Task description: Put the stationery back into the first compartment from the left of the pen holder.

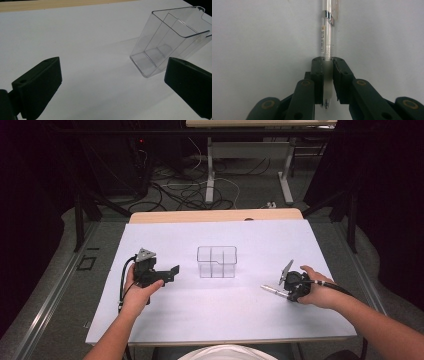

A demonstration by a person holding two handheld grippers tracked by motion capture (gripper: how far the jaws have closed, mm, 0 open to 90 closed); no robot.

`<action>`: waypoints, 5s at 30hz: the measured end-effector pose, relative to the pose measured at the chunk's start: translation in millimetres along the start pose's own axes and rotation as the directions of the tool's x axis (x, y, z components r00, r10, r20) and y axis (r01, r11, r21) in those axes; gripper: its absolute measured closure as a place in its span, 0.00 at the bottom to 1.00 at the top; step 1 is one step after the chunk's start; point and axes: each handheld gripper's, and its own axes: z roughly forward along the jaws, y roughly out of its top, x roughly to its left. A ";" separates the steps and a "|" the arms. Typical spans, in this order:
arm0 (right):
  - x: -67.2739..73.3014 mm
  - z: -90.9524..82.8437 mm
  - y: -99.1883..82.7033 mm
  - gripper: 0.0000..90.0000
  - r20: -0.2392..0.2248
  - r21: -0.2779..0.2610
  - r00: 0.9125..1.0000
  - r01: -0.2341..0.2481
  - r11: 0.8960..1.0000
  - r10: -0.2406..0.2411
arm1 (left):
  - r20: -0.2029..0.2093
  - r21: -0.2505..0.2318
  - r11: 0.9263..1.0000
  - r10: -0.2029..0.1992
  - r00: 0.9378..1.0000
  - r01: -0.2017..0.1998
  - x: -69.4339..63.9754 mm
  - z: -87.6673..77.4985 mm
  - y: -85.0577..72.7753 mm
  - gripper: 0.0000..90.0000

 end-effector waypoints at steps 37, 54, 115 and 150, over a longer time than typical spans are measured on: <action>32.6 -37.5 9.4 0.88 0.674 -0.053 0.583 0.651 0.758 -0.454 | 0.019 0.014 1.000 -0.022 1.000 0.022 -0.4 -1.4 1.6 0.04; 45.7 -56.6 42.4 0.88 0.754 0.243 0.181 0.816 0.525 -0.631 | 0.053 -0.003 0.999 -0.053 0.997 0.053 -2.1 -4.7 10.2 0.09; 99.1 -36.8 100.1 0.88 0.703 0.383 -0.162 0.907 0.177 -0.692 | 0.322 0.118 0.960 0.205 0.924 -0.254 -99.0 7.6 37.9 0.54; 108.4 -30.8 108.3 0.88 0.705 0.381 -0.198 0.916 0.127 -0.681 | 0.435 0.308 0.895 0.168 0.884 -0.322 -144.8 43.3 36.0 0.76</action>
